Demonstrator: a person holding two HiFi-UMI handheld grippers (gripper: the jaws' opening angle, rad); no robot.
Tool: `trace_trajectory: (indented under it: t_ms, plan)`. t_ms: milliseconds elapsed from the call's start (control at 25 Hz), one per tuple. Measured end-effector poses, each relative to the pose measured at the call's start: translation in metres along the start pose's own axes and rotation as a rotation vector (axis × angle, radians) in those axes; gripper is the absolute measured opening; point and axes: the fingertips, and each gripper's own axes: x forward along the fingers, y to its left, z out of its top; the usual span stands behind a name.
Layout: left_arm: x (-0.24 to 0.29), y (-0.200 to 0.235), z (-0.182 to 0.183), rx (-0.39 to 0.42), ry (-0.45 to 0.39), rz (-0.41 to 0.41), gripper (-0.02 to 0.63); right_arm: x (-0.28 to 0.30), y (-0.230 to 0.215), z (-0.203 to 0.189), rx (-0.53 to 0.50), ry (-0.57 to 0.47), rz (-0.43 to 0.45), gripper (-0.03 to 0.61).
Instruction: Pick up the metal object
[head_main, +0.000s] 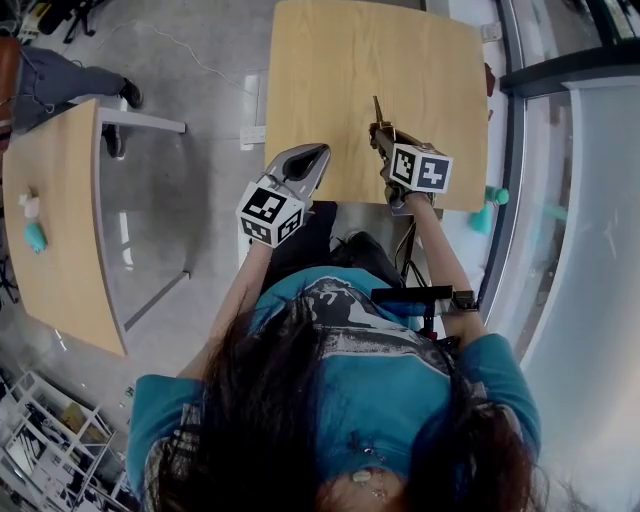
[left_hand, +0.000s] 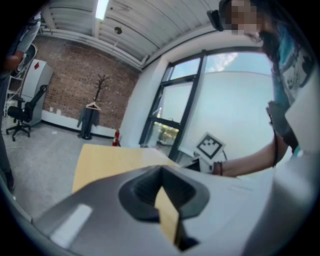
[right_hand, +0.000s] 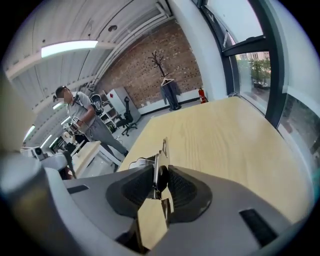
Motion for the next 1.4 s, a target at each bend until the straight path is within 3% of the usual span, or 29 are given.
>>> trace_trajectory:
  t_ms: [200, 480, 720, 1200, 1400]
  plan:
    - [-0.006, -0.054, -0.012, 0.016, -0.015, 0.011, 0.002, -0.064, 0.003, -0.034, 0.032, -0.045, 0.081, 0.1]
    - [-0.021, -0.129, -0.038, 0.0, -0.048, 0.06, 0.003, -0.138, -0.001, -0.093, -0.027, -0.047, 0.137, 0.1]
    - [-0.045, -0.178, -0.071, -0.028, -0.004, 0.093, 0.002, -0.174, 0.001, -0.142, -0.037, -0.016, 0.173, 0.1]
    - [-0.076, -0.204, -0.1, -0.044, 0.038, 0.134, 0.002, -0.194, 0.018, -0.205, 0.02, 0.037, 0.217, 0.1]
    - [-0.109, -0.206, -0.114, -0.041, 0.031, 0.14, 0.002, -0.202, 0.048, -0.231, 0.025, 0.038, 0.229, 0.1]
